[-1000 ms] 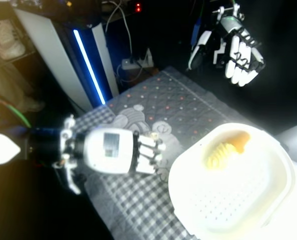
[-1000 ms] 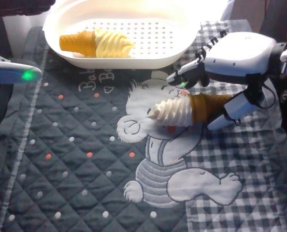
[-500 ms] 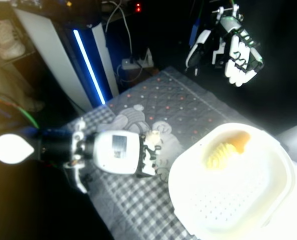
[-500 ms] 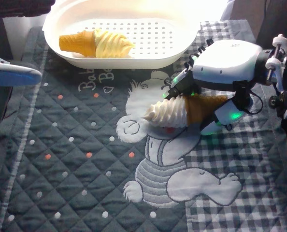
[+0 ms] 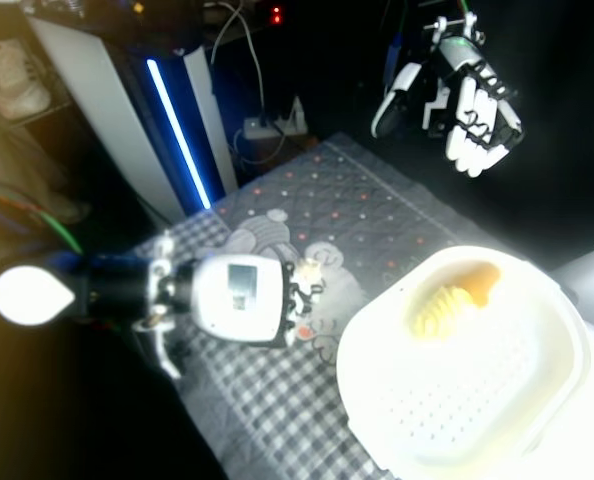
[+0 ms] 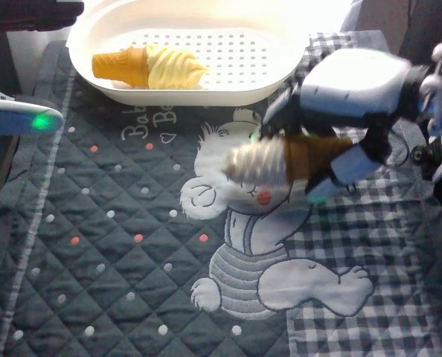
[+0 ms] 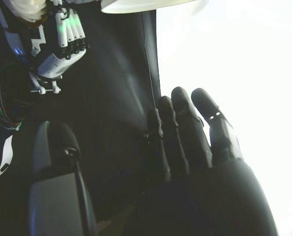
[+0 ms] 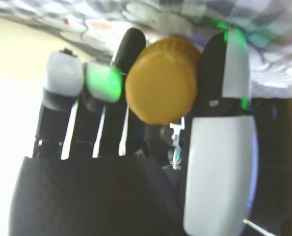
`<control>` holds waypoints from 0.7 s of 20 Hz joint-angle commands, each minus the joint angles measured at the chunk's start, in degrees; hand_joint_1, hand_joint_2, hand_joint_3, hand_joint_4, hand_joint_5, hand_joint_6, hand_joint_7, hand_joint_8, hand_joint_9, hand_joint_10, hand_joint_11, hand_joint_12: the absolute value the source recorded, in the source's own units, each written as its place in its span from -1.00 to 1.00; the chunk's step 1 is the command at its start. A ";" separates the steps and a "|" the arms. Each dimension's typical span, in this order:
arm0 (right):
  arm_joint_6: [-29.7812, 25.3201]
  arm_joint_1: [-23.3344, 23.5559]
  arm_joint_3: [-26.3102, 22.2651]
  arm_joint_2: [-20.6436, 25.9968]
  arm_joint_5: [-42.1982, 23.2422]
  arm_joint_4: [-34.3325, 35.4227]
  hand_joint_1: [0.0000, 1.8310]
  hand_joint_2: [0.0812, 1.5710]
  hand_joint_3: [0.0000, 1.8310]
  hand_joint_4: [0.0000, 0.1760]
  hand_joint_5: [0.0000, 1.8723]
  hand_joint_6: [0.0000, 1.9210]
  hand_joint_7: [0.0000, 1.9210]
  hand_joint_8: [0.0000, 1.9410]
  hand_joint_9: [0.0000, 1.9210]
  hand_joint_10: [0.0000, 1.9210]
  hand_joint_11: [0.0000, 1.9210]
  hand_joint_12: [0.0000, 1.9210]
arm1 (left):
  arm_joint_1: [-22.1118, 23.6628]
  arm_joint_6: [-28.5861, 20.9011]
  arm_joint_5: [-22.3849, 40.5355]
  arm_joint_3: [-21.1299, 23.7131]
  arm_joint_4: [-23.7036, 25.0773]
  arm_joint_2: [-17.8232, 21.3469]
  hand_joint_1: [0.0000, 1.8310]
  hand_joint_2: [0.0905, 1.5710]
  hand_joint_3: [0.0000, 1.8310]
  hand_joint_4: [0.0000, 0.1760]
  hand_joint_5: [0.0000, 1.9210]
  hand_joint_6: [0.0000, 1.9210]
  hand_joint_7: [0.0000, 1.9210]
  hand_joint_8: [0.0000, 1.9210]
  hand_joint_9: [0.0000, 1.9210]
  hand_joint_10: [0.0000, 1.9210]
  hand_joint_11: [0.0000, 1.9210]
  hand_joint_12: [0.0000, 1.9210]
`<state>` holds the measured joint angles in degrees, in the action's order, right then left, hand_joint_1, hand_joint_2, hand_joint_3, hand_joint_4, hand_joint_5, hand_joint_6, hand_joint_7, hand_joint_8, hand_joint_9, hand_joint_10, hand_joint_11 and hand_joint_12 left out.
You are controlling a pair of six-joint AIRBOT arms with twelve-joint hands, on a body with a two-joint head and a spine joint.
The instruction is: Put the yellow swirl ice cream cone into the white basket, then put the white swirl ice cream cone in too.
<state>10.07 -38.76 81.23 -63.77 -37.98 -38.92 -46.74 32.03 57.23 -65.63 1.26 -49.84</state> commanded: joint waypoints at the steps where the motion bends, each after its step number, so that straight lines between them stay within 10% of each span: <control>1: -0.43 0.66 0.51 0.00 -8.99 4.96 0.30 0.30 -1.00 -1.00 0.22 -0.28 0.18 0.96 0.30 0.99 0.35 1.00 | 0.25 -0.35 7.19 0.05 -1.61 -0.11 -0.05 0.07 -1.00 -1.00 -0.48 -1.00 -0.42 -1.00 -0.41 -0.99 -0.92 0.36; 4: -0.42 0.67 3.21 0.49 -16.14 12.99 0.37 0.37 -1.00 -1.00 0.11 -0.32 0.06 0.29 0.05 0.53 -0.10 0.87 | 0.00 -0.35 7.18 -0.04 -1.86 -0.44 -0.02 0.08 -0.99 -1.00 -0.48 -1.00 -0.42 -1.00 -0.41 -1.00 -0.93 0.37; 6: -0.22 0.70 6.39 -1.60 -18.07 17.98 0.40 0.33 -1.00 -1.00 0.09 -0.25 0.21 -0.09 0.20 -0.07 0.06 0.28 | -0.05 -0.35 6.96 -0.22 -2.00 -0.80 -0.01 0.08 -1.00 -1.00 -0.49 -1.00 -0.43 -1.00 -0.41 -0.99 -0.92 0.37; 11: 0.88 9.63 20.51 -13.55 -8.42 21.33 0.41 0.28 -1.00 -1.00 0.15 -0.29 0.34 -0.37 0.44 -0.61 0.24 -0.01 | 0.13 -1.23 6.59 -1.23 -1.84 -2.08 0.02 0.08 -1.00 -1.00 -0.47 -0.99 -0.43 -1.00 -0.41 -1.00 -0.94 0.39; 14: 0.89 12.54 26.28 -19.01 -2.00 18.01 0.41 0.27 -1.00 -1.00 0.20 -0.42 0.32 -0.31 0.44 -0.61 0.13 0.27 | 0.77 -1.28 5.65 -1.92 -1.05 -2.99 -0.02 0.09 -1.00 -1.00 -0.47 -1.00 -0.42 -1.00 -0.42 -1.00 -0.96 0.42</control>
<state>11.42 -26.79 107.55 -83.15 -36.53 -23.16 -46.70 31.29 56.25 -67.57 1.61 -52.71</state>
